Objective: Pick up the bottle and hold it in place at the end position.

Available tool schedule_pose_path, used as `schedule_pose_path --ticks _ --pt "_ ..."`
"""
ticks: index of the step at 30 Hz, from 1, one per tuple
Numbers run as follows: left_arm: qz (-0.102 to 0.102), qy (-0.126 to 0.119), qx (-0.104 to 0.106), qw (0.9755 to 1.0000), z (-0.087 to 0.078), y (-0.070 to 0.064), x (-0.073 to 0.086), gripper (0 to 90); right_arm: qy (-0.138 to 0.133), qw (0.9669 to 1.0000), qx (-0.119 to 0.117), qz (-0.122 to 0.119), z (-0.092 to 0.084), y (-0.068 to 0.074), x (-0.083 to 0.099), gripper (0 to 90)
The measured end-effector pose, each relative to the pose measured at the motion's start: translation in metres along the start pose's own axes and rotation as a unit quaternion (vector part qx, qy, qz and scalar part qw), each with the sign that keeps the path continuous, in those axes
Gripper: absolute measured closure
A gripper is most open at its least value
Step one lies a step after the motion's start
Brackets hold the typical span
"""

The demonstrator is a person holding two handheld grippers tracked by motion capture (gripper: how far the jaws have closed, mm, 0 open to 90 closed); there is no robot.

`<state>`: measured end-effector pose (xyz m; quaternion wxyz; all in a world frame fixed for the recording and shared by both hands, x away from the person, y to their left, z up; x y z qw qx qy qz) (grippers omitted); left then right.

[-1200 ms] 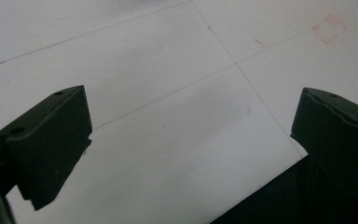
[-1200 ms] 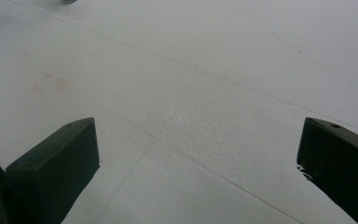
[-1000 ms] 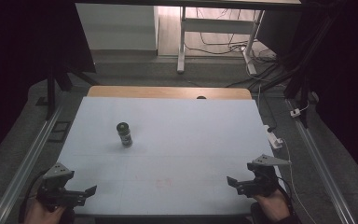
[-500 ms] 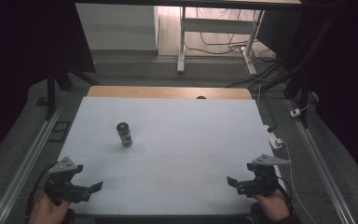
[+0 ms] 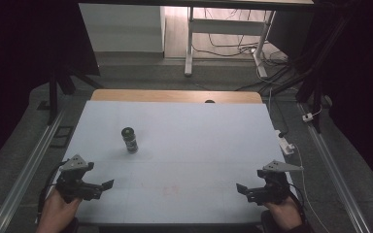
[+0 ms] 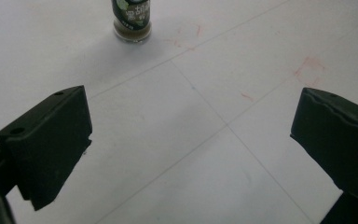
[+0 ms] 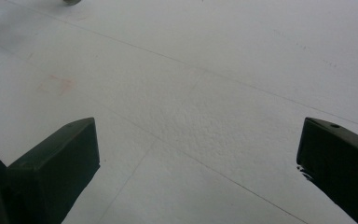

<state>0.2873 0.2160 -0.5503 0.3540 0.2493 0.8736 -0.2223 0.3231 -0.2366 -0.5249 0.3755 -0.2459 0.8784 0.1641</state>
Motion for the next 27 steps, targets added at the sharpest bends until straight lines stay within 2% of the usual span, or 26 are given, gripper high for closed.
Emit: schedule_pose_path --ticks 7,11,19,27 --pt "-0.006 0.002 0.005 1.0 0.009 0.004 -0.01 0.0 0.001 1.0 -0.001 0.0 0.0 0.0 0.0 0.0" --pt "0.004 0.012 -0.004 0.9999 0.015 0.011 -0.014 0.0 0.003 1.0 -0.002 -0.001 0.0 0.0 0.0 0.0" --pt "0.01 0.016 -0.008 0.9998 0.026 0.018 -0.026 0.0 0.004 1.0 -0.005 0.0 0.001 0.0 0.001 0.0" --pt "0.004 0.013 -0.016 0.9998 0.037 0.025 -0.041 0.0 0.006 1.0 -0.004 -0.001 0.001 0.001 0.001 0.0"
Point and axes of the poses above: each handheld gripper's, and its own axes: z roughly forward along the jaws, x roughly out of its underside, y roughly to its left, the point moved 10 cm from there along z, roughly forward along the jaws, and after that the axes turned 4 degrees about x, right-handed, at the moved point
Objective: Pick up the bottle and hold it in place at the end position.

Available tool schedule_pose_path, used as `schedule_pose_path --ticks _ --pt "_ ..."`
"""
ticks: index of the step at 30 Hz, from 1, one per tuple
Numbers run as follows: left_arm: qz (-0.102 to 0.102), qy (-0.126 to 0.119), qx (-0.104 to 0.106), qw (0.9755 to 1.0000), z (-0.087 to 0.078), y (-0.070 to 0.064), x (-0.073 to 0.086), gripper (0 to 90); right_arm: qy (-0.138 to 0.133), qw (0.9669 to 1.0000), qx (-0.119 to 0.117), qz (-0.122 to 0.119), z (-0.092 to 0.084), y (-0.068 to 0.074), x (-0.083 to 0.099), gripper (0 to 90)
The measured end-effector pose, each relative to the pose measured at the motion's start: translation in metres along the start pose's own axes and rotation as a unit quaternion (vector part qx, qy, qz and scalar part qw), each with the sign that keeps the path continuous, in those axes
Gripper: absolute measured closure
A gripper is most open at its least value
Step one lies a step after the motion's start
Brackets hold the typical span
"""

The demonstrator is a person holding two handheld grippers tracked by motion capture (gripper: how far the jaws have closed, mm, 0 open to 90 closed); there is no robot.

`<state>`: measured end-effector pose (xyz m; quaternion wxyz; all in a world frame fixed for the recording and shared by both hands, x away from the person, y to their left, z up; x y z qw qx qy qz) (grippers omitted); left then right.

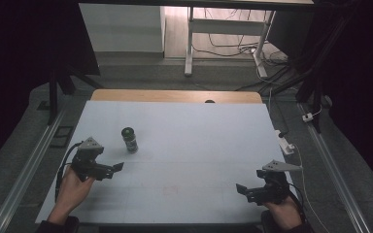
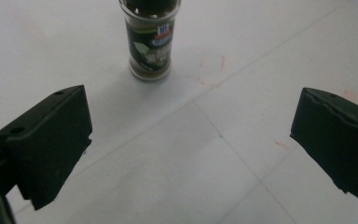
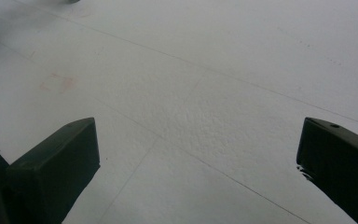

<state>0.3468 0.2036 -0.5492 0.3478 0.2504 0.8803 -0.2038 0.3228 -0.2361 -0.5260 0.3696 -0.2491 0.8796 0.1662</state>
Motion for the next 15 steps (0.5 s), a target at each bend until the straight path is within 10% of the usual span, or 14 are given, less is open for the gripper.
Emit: schedule_pose_path --ticks 15 --pt "-0.001 -0.009 -0.001 1.0 0.026 0.016 -0.024 0.0 0.001 1.0 0.0 -0.001 0.0 0.0 0.0 0.0"
Point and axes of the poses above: each handheld gripper's, and its own axes: z roughly forward along the jaws, x roughly out of its underside, y roughly to its left, the point moved 10 cm from there along z, roughly forward along the jaws, and after that the axes turned 4 degrees about x, right-handed, at the moved point
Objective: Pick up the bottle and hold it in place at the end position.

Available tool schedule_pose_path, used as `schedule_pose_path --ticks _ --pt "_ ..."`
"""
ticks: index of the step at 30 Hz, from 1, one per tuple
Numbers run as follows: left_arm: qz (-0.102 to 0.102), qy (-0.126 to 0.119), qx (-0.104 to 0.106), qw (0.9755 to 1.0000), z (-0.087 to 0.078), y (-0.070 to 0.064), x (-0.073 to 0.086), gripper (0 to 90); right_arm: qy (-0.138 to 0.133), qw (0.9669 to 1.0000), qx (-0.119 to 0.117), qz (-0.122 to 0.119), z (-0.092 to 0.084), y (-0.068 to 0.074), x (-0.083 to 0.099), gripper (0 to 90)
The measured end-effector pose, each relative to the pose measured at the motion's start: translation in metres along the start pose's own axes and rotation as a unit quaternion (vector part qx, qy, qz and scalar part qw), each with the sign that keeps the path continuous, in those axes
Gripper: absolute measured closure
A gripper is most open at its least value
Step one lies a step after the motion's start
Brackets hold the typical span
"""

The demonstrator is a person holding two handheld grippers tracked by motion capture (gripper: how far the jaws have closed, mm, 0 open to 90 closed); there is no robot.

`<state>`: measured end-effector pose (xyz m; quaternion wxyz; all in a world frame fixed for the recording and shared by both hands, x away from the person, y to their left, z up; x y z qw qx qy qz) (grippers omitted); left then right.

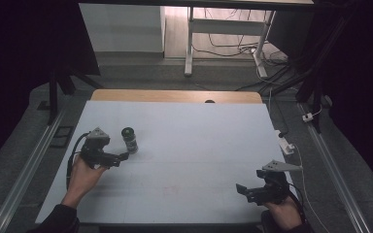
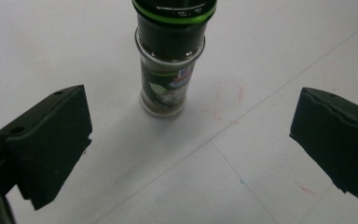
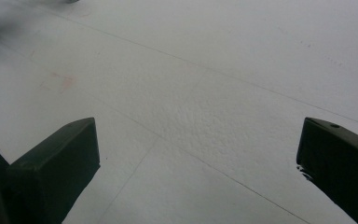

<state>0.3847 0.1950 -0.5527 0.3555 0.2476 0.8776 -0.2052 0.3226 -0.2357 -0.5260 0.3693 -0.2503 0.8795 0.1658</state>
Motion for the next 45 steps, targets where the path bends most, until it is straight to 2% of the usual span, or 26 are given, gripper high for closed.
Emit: schedule_pose_path --ticks 6,13,18,22,24,25,26,29,33,38,42,45 --pt "0.01 0.008 -0.007 0.9999 0.015 0.004 -0.006 0.0 0.0 1.0 0.0 0.0 0.0 0.0 0.0 0.0" --pt "0.004 0.008 0.006 0.9999 0.032 0.009 -0.012 0.0 0.0 1.0 -0.001 0.0 0.0 0.0 0.0 0.0" --pt "0.014 0.016 -0.001 0.9998 0.042 0.015 -0.014 0.2 0.001 1.0 -0.001 -0.001 0.0 0.0 0.0 0.0" --pt "0.027 0.024 -0.014 0.9992 0.047 0.019 -0.013 4.2 0.001 1.0 -0.001 -0.002 0.0 0.0 0.0 0.0" --pt "0.034 0.028 -0.022 0.9988 0.049 0.021 -0.013 7.0 0.001 1.0 -0.001 -0.002 0.0 0.0 0.0 0.0" --pt "0.035 0.027 -0.02 0.9988 0.049 0.021 -0.012 8.9 0.001 1.0 -0.001 -0.002 0.0 0.0 0.0 0.0" --pt "0.036 0.025 -0.017 0.9989 0.049 0.021 -0.012 16.2 0.001 1.0 -0.001 -0.002 0.0 0.0 0.0 0.0" --pt "0.043 0.022 -0.014 0.9987 0.048 0.021 -0.012 20.7 0.002 1.0 -0.001 -0.003 0.0 0.001 0.0 0.0" --pt "0.05 0.02 -0.008 0.9985 0.048 0.019 -0.013 32.7 0.002 1.0 -0.001 -0.003 0.0 0.001 0.0 0.0" --pt "0.058 0.023 -0.008 0.998 0.049 0.018 -0.012 40.3 0.002 1.0 -0.002 -0.004 0.0 0.001 0.0 0.0" --pt "0.059 0.023 -0.003 0.998 0.05 0.017 -0.012 47.1 0.001 1.0 -0.002 -0.004 0.0 0.001 0.0 0.0" --pt "0.057 0.024 -0.008 0.9981 0.049 0.019 -0.012 52.6 0.001 1.0 -0.002 -0.004 0.0 0.001 0.0 0.0"
Point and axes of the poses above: each handheld gripper's, and its own axes: z roughly forward along the jaws, x roughly out of its underside, y roughly to its left, the point moved 10 cm from there along z, roughly forward along the jaws, and after that the axes turned 4 degrees about x, right-handed, at the moved point
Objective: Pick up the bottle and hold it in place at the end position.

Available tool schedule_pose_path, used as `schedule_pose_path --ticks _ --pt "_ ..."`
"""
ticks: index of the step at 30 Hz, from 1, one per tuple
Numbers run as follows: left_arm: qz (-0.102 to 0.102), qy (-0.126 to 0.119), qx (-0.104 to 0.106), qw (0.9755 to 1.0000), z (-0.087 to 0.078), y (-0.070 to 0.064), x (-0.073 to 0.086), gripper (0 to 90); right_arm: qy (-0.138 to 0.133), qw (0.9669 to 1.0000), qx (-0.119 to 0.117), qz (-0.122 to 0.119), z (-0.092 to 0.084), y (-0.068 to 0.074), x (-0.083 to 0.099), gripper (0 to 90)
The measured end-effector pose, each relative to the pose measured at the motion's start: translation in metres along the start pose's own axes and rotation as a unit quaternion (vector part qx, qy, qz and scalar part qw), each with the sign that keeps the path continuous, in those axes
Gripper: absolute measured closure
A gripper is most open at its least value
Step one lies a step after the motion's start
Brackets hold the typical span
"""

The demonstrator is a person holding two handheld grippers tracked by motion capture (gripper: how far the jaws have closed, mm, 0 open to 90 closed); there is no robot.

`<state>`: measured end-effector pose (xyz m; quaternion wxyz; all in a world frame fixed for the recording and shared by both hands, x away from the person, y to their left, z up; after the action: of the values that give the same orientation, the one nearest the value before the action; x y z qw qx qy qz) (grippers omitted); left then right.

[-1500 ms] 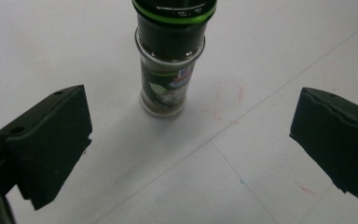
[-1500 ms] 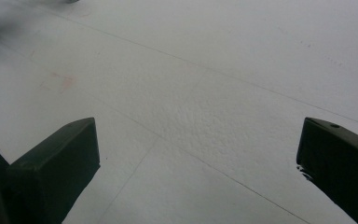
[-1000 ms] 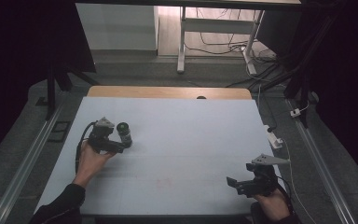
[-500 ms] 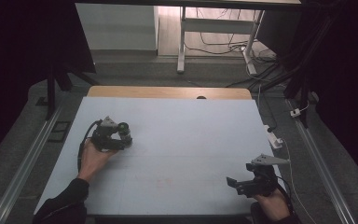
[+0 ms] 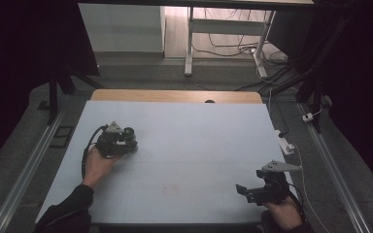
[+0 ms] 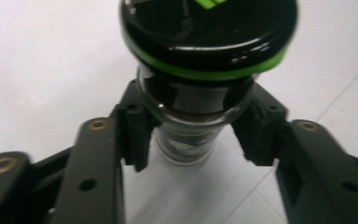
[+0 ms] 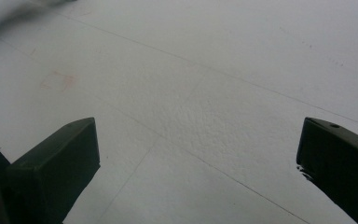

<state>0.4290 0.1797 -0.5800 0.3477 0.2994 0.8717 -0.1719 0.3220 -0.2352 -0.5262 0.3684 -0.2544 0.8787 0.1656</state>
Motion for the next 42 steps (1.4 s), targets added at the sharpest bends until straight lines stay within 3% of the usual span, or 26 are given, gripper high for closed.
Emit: schedule_pose_path --ticks 14,16,21,23,25,32,42 --pt "-0.003 0.001 0.002 1.0 0.0 0.0 -0.001 53.6 -0.001 1.0 0.0 0.0 0.0 0.0 0.0 0.0" --pt "-0.001 0.0 0.01 1.0 -0.001 -0.002 -0.002 53.6 0.0 1.0 0.0 0.001 0.0 0.0 0.0 0.0" --pt "0.008 -0.016 0.035 0.9992 -0.003 -0.012 -0.013 53.6 0.0 1.0 0.0 0.002 0.0 0.0 0.0 0.0" --pt "0.018 -0.014 0.037 0.999 -0.004 -0.017 -0.017 53.6 0.0 1.0 -0.001 0.002 0.0 0.0 0.0 0.0" --pt "0.016 -0.007 0.042 0.999 -0.005 -0.022 -0.021 53.6 -0.001 1.0 -0.001 0.003 0.0 0.0 0.0 0.0" --pt "0.038 -0.014 0.059 0.9975 -0.006 -0.036 -0.041 53.6 -0.001 1.0 -0.001 0.004 0.0 -0.001 0.0 0.0" --pt "0.062 -0.009 0.084 0.9945 0.006 -0.056 -0.065 53.6 -0.001 1.0 -0.001 0.005 0.0 -0.001 0.0 0.0"
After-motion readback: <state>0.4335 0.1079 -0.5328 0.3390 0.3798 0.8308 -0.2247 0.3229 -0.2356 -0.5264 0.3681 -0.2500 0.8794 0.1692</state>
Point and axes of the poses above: each handheld gripper's, and its own axes: z roughly forward along the jaws, x roughly out of its underside, y roughly to its left, the point moved 10 cm from there along z, roughly forward along the jaws, and after that the axes turned 4 degrees about x, right-handed, at the moved point
